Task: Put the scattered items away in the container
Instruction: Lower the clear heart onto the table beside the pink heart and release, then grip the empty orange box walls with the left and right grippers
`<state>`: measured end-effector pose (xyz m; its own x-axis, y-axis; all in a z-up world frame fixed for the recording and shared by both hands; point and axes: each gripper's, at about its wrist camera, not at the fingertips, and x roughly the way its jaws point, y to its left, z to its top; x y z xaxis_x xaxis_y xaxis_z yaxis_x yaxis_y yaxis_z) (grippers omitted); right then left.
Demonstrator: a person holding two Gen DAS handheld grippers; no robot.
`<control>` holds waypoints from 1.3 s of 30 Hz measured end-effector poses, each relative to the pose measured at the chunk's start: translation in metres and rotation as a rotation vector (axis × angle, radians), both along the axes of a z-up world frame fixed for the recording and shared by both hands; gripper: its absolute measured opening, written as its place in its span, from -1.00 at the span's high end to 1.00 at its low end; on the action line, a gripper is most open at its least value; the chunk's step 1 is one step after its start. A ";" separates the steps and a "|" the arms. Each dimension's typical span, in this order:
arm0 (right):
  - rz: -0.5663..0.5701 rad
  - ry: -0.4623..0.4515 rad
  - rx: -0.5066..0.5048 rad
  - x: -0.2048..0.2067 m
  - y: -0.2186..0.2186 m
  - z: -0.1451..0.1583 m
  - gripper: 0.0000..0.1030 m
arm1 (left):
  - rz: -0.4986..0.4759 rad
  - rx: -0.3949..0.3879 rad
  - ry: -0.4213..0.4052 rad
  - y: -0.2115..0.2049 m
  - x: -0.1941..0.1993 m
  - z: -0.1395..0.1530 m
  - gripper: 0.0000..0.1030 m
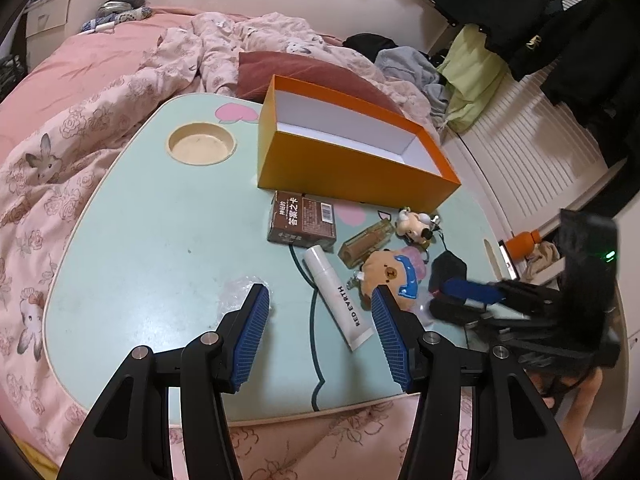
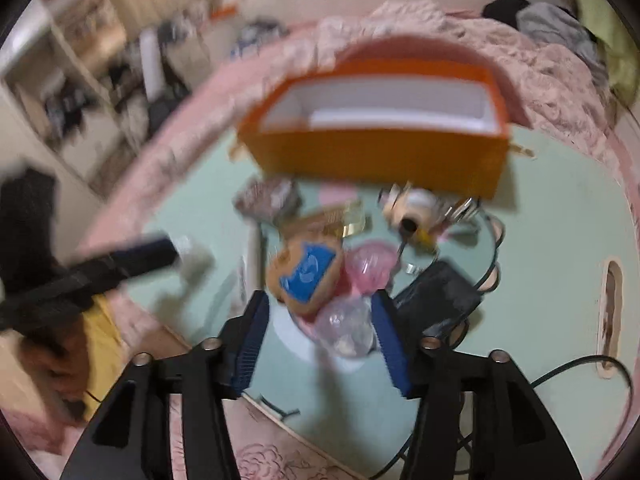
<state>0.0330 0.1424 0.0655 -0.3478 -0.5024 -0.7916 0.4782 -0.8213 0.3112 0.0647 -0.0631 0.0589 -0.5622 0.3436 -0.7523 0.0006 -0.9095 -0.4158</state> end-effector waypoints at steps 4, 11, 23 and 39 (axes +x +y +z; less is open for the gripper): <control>-0.144 0.062 -0.147 -0.021 0.042 0.022 -0.17 | 0.018 0.014 0.007 -0.005 -0.007 0.000 -0.06; -0.329 0.022 -0.296 -0.095 0.099 0.025 -0.23 | 0.123 0.071 0.055 -0.035 -0.051 0.005 -0.06; -0.334 -0.074 -0.340 -0.141 0.079 -0.017 -0.30 | 0.114 0.245 -0.091 -0.050 -0.166 -0.034 -0.08; -0.296 -0.036 -0.209 -0.101 0.058 -0.019 -0.39 | 0.065 -0.019 -0.015 -0.016 -0.158 -0.020 -0.19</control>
<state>-0.0679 0.2002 0.0465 -0.4763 -0.5366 -0.6965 0.2150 -0.8392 0.4995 -0.0936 -0.0794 0.0387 -0.5713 0.2926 -0.7668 0.0656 -0.9150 -0.3981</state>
